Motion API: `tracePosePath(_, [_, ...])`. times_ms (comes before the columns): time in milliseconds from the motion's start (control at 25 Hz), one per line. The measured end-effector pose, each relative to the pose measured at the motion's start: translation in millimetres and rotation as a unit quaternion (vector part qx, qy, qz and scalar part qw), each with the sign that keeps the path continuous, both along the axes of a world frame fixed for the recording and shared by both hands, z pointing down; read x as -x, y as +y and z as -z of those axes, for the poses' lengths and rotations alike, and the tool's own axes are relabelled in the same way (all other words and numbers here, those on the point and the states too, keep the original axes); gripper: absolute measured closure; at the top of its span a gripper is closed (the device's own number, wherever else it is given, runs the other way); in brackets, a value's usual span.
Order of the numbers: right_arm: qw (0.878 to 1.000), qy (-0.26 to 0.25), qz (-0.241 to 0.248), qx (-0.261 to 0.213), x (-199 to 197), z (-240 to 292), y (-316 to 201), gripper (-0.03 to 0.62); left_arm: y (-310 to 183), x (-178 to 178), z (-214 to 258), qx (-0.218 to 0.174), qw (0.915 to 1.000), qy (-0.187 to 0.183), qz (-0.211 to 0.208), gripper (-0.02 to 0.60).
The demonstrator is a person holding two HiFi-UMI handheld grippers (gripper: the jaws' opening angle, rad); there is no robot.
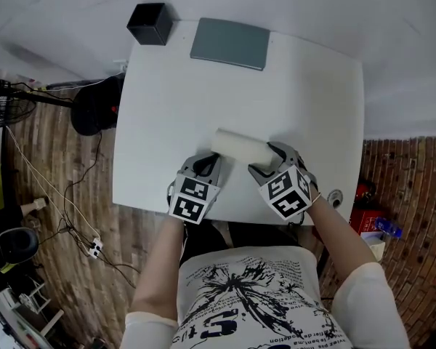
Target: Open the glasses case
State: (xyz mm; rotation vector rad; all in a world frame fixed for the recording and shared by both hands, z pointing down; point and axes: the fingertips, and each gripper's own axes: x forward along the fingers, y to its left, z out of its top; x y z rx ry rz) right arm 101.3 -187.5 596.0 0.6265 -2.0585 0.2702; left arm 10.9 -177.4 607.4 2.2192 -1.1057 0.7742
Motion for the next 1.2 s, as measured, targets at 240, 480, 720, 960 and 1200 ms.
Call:
tracePosePath(240, [1.000, -0.016, 0.003, 0.020, 0.5, 5.4, -3.4, 0.286, -1.2, 0.2, -0.9, 0.006, 1.0000, 0.005, -0.002, 0.568])
tracePosePath(480, [0.999, -0.029, -0.018, 0.030, 3.3, 19.6, -7.4, 0.350, -0.9, 1.5, -0.5, 0.015, 0.9998, 0.015, -0.004, 0.568])
tracePosePath(720, [0.998, -0.044, 0.001, 0.033, 5.9, 28.0, -11.1, 0.441, -2.6, 2.1, -1.4, 0.019, 0.9997, 0.016, -0.004, 0.568])
tracePosePath(960, [0.999, -0.049, -0.006, 0.012, 5.3, 38.1, -34.3, 0.508, -1.9, 0.6, 0.7, 0.029, 0.9992, 0.025, -0.006, 0.568])
tracePosePath(1200, [0.998, -0.045, -0.032, 0.011, -1.4, 36.9, -60.5, 0.511, -3.3, 1.1, 0.9, 0.035, 0.9989, 0.029, -0.008, 0.568])
